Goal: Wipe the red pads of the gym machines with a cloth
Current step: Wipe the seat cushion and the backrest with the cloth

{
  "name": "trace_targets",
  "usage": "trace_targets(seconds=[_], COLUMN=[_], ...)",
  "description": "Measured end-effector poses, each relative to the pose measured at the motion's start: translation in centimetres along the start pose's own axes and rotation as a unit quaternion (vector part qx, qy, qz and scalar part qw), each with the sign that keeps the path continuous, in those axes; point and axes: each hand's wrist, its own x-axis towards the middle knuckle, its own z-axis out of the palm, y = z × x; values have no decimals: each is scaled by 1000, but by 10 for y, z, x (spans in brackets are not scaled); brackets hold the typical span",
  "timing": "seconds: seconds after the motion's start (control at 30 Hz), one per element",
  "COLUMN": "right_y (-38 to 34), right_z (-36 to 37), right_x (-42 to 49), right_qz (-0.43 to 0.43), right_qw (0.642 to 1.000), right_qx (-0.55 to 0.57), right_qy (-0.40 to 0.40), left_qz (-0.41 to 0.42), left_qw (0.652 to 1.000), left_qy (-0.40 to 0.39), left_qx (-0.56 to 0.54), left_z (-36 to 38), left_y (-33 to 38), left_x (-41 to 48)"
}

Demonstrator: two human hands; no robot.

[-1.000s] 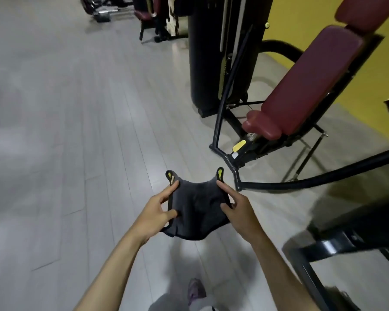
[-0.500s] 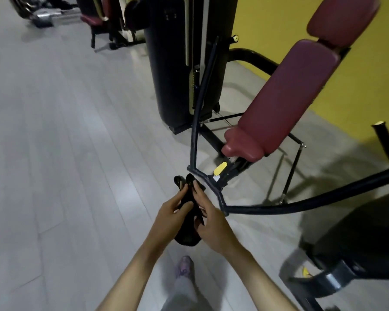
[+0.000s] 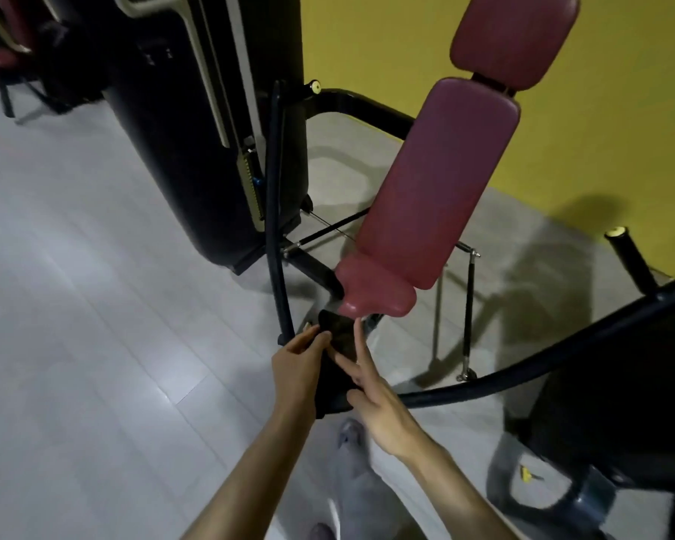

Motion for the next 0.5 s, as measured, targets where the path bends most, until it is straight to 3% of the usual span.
trace_targets(seconds=[0.13, 0.23, 0.33, 0.43, 0.5], right_y=[-4, -6, 9, 14, 13], right_z=[-42, -77, -113, -143, -155], right_x=[53, 98, 152, 202, 231], right_qz=[-22, -32, 19, 118, 134], right_qw=[997, 972, 936, 925, 912], right_qx=[71, 156, 180, 284, 354], right_qy=[23, 175, 302, 224, 157], left_qz=[18, 105, 183, 214, 212], left_qw=[999, 988, 960, 937, 928], left_qy=[-1, -55, -140, -211, -253], left_qx=[27, 101, 161, 175, 173], left_z=[42, 64, 78, 90, 96], left_y=[25, 48, 75, 108, 132], left_x=[59, 100, 137, 174, 198])
